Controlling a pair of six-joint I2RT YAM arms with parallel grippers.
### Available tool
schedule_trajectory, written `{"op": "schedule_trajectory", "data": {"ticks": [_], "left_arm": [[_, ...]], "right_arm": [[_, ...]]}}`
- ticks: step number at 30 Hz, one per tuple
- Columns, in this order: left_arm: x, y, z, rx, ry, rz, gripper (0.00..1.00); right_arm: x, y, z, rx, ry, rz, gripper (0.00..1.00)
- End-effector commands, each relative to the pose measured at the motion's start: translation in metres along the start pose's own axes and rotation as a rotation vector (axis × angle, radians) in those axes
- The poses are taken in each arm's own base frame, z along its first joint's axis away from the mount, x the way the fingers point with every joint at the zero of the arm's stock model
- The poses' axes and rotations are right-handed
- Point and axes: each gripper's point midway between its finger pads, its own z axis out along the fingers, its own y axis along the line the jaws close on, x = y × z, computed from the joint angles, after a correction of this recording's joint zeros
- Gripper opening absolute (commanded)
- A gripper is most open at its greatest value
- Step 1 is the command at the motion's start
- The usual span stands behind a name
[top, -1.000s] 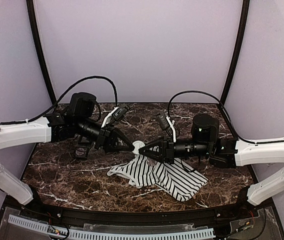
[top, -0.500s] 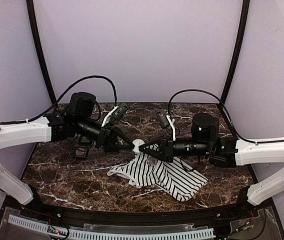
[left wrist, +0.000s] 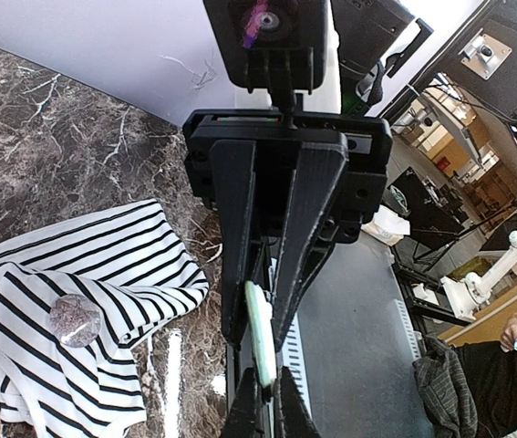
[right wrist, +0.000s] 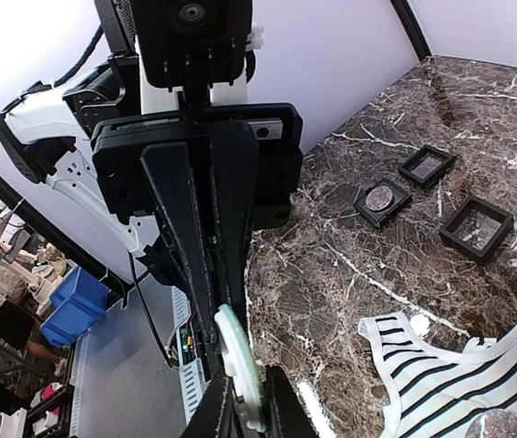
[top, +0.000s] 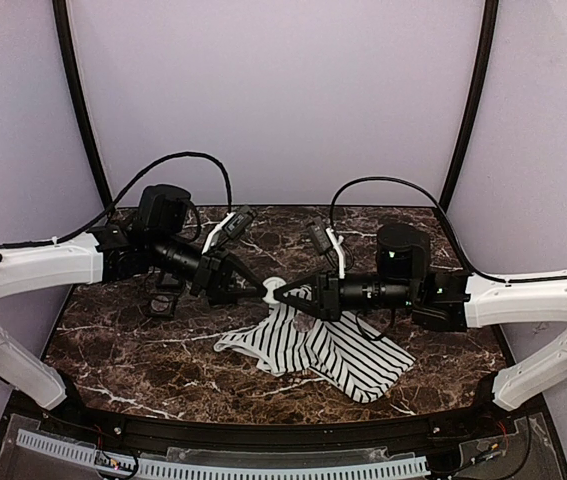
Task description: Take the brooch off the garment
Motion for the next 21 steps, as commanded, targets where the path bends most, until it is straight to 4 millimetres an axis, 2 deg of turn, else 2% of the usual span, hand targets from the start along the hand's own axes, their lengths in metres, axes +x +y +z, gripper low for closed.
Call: {"op": "schedule_trajectory", "data": {"ticks": [1,21], "left_arm": [[0.003,-0.019,0.003,0.08,0.012,0.037,0.01],[0.002,-0.017,0.002,0.06,0.005,0.045,0.01]], "right_arm": [[-0.006,-0.021,0.002,0.098,-0.027,0.029,0.12],[-0.003,-0.056,-0.016,0.214,-0.069,0.121,0.08]]}}
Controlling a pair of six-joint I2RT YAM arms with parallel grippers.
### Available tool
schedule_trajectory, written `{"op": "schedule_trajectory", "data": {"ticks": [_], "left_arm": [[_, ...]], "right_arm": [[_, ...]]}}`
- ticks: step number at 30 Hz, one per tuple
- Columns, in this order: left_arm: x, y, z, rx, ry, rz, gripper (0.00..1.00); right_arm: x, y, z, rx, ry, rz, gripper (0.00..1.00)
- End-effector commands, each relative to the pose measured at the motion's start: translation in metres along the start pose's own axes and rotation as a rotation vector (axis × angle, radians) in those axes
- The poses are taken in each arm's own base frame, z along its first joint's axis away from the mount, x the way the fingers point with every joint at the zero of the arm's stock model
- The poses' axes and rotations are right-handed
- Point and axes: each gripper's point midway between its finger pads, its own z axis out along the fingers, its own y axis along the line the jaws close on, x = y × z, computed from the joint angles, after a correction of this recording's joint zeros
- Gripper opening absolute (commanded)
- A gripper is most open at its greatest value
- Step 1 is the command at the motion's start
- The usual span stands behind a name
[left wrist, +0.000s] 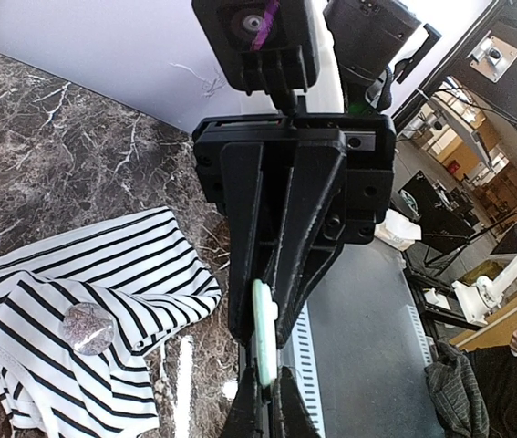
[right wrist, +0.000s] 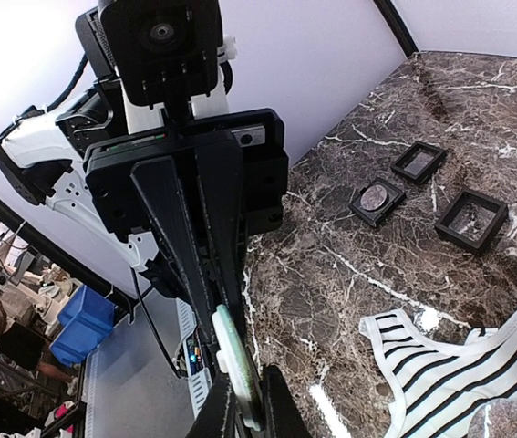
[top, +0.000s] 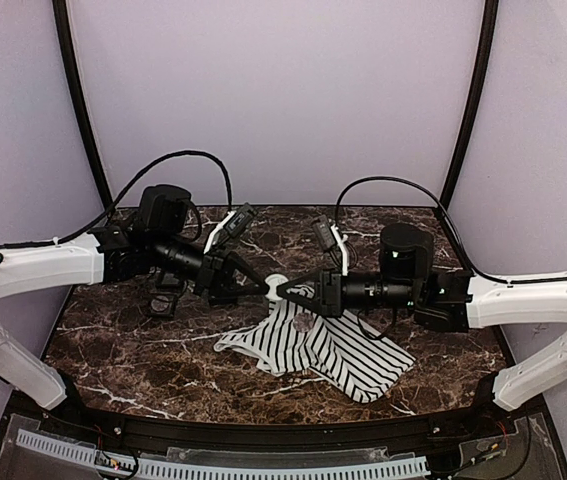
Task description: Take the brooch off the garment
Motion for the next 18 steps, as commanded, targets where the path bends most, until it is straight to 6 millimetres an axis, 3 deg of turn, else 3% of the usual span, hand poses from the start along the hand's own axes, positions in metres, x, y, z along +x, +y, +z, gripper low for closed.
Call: {"op": "schedule_trajectory", "data": {"ticks": [1,9,18], "left_arm": [[0.005,-0.022,0.001,0.089,0.018,0.026,0.01],[0.006,-0.015,0.001,0.047,0.019,0.015,0.01],[0.009,0.011,0.001,-0.097,0.009,-0.032,0.01]], "right_arm": [[-0.004,-0.049,-0.011,0.185,-0.055,0.055,0.08],[-0.004,-0.048,-0.014,0.179,-0.055,0.05,0.09],[-0.014,-0.027,-0.021,0.103,-0.059,-0.011,0.25]]}}
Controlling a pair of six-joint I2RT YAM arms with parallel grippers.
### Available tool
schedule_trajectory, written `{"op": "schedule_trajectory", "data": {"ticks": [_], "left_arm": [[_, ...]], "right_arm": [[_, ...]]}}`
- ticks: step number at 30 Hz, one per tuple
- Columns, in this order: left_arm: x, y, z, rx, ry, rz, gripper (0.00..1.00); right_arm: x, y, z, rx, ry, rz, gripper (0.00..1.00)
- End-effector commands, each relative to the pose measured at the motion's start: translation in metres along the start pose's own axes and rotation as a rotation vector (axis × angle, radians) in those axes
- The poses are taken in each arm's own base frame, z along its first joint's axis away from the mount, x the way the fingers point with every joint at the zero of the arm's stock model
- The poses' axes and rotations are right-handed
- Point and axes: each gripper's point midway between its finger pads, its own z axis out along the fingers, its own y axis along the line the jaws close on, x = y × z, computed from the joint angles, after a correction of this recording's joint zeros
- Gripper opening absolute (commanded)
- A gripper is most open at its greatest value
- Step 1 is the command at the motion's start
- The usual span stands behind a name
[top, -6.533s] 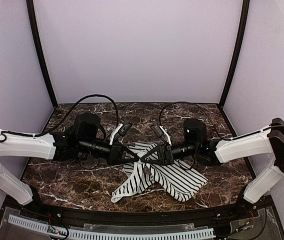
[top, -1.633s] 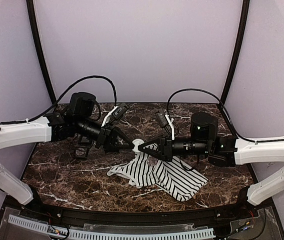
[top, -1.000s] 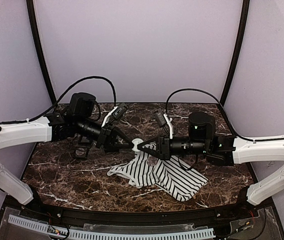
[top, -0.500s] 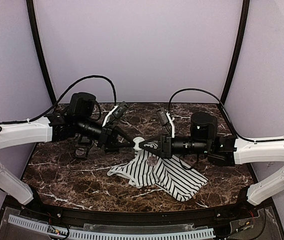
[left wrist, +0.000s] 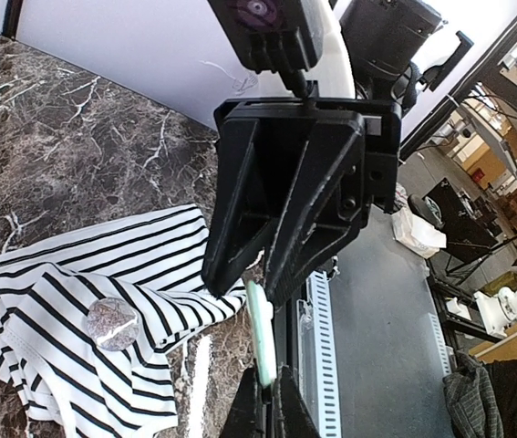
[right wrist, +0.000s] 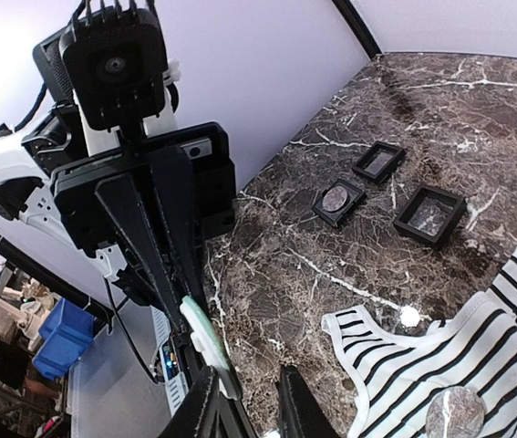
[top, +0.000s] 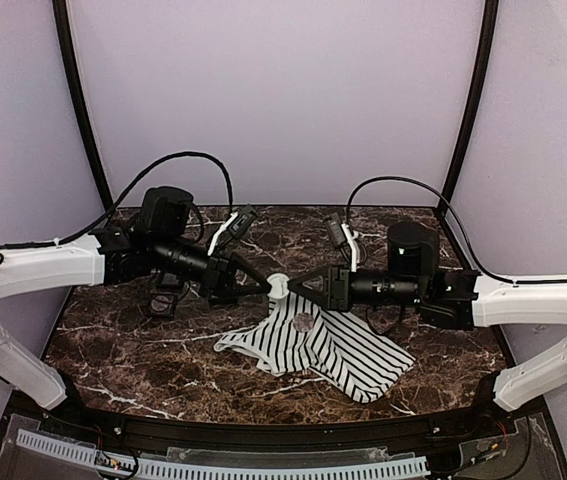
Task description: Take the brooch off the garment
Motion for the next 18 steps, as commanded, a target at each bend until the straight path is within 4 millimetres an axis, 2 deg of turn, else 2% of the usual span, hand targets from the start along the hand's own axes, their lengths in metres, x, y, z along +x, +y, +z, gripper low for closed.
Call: {"op": "schedule_trajectory", "data": {"ticks": [1,5,8,11,12,13,14,15,18], "left_arm": [[0.009,-0.001,-0.002,-0.017,0.013,-0.03,0.01],[0.011,0.006,-0.005,-0.072,0.004,-0.051,0.01],[0.013,0.014,-0.015,-0.163,-0.009,-0.07,0.01],[0.017,0.045,-0.034,-0.383,-0.035,-0.103,0.01],[0.023,0.063,-0.048,-0.506,-0.036,-0.133,0.01],[0.029,0.073,-0.056,-0.568,-0.031,-0.153,0.01],[0.038,0.094,-0.073,-0.695,-0.023,-0.198,0.01],[0.044,0.104,-0.08,-0.748,-0.01,-0.225,0.01],[0.068,0.141,-0.119,-0.96,0.038,-0.325,0.01]], "right_arm": [[-0.01,-0.004,-0.011,0.025,-0.041,-0.029,0.28],[-0.017,0.006,-0.018,-0.002,-0.056,-0.059,0.38],[-0.022,0.003,-0.026,0.032,-0.073,-0.077,0.47],[-0.029,-0.005,-0.035,0.11,-0.099,-0.106,0.53],[-0.031,-0.009,-0.037,0.142,-0.102,-0.111,0.54],[-0.031,-0.014,-0.039,0.174,-0.104,-0.117,0.55],[-0.033,-0.018,-0.041,0.202,-0.108,-0.121,0.56],[-0.034,-0.023,-0.044,0.238,-0.112,-0.118,0.57],[-0.034,-0.049,-0.051,0.382,-0.119,-0.083,0.6]]}}
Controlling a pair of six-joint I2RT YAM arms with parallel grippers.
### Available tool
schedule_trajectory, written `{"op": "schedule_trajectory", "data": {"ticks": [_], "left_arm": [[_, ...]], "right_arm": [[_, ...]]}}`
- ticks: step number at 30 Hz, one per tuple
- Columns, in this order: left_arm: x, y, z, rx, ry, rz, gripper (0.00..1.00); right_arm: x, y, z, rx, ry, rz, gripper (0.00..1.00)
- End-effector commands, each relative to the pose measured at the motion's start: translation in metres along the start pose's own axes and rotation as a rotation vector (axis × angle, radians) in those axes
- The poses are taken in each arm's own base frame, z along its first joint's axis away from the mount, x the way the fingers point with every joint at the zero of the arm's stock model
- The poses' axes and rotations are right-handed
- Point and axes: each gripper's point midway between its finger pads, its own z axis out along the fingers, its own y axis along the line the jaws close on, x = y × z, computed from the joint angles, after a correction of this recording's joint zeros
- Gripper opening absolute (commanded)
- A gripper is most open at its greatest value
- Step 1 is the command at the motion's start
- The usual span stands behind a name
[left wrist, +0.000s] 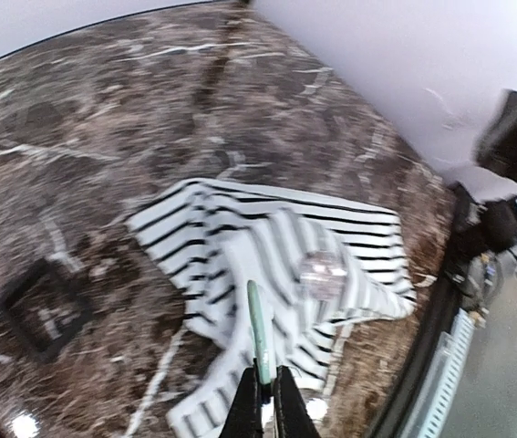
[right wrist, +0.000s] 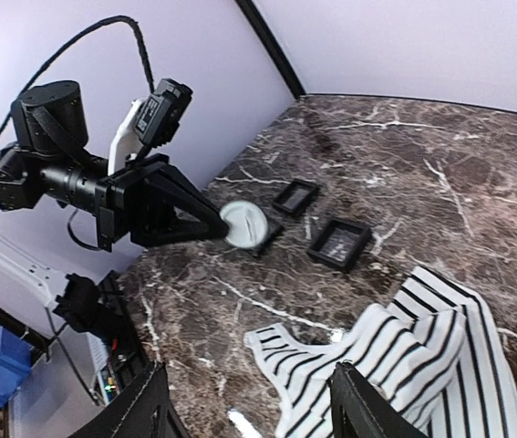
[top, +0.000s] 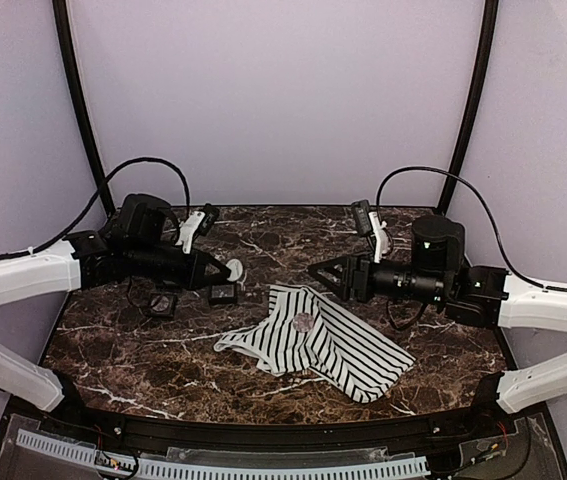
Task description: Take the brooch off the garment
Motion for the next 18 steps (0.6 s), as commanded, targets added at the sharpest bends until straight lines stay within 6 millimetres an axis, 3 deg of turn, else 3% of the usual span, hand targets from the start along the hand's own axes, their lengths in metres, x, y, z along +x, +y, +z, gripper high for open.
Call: {"op": "schedule_trajectory", "data": {"ticks": [1,7,12,18], "left_arm": [[0.033,0.101,-0.017,-0.427,0.101,-0.138,0.01],[0.037,0.179,-0.045,-0.773,0.18,-0.146,0.01],[0.034,0.213,-0.046,-0.914,0.249,-0.096,0.01],[0.043,0.252,-0.047,-1.072,0.386,-0.073,0.01]], "right_arm": [[0.0,-0.047,-0.006,0.253,0.004,0.012,0.6],[0.012,-0.076,-0.012,0.338,0.021,0.066,0.61],[0.014,-0.081,-0.02,0.334,0.007,0.084,0.63],[0.013,-0.087,-0.025,0.342,-0.004,0.097,0.64]]}}
